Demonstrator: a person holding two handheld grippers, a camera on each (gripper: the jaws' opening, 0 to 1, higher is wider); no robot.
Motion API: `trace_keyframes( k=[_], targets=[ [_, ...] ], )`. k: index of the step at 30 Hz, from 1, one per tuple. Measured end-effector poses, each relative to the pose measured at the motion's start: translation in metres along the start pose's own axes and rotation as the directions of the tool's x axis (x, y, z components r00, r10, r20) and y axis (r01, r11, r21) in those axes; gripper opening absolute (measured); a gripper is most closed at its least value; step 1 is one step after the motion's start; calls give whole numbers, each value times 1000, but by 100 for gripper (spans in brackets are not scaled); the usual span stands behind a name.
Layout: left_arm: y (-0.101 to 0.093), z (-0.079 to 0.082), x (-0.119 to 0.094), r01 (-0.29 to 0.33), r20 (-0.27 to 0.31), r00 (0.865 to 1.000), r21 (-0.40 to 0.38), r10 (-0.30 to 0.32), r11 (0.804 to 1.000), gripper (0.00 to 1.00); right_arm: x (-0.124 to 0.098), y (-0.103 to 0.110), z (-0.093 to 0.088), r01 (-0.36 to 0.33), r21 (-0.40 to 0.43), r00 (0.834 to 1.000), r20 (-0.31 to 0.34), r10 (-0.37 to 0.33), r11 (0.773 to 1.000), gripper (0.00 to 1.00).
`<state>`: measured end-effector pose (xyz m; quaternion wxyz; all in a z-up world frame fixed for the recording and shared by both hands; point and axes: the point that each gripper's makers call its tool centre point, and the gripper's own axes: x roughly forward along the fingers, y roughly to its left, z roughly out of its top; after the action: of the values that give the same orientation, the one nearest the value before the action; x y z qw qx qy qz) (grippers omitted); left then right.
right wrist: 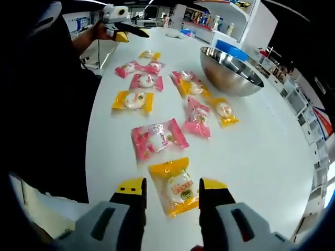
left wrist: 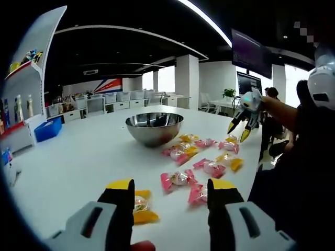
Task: Pick up the marshmallows scattered on the table and place them into the bowl on the table
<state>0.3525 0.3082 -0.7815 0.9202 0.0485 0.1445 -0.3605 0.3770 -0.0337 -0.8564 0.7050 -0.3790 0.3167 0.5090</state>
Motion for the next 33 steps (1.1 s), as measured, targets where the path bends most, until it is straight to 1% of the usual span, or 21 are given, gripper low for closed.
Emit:
trace_keyframes(
  k=[3, 8, 15, 18, 24, 33],
  targets=[
    [0, -1, 0, -1, 0, 1000, -3, 1, 1000, 56, 3, 2, 0, -43, -26, 999, -21, 42, 999, 40],
    [1, -1, 0, 0, 0, 1000, -3, 0, 1000, 56, 7, -2, -3, -67, -33, 997, -51, 65, 997, 38],
    [3, -2, 0, -2, -3, 1000, -9, 2, 1000, 55, 8, -1, -6, -99, -44, 993, -70, 96, 994, 35],
    [4, -3, 2, -2, -6, 1000, -16, 1, 1000, 55, 10, 0, -7, -113, -44, 991, -75, 109, 993, 30],
    [3, -3, 4, 6, -7, 1000, -17, -6, 1000, 55, 10, 0, -9, -114, -34, 991, -76, 111, 993, 24],
    [2, -4, 4, 10, -8, 1000, -18, -10, 1000, 54, 11, 0, -8, -93, 8, 994, -50, 93, 996, 21]
  ],
)
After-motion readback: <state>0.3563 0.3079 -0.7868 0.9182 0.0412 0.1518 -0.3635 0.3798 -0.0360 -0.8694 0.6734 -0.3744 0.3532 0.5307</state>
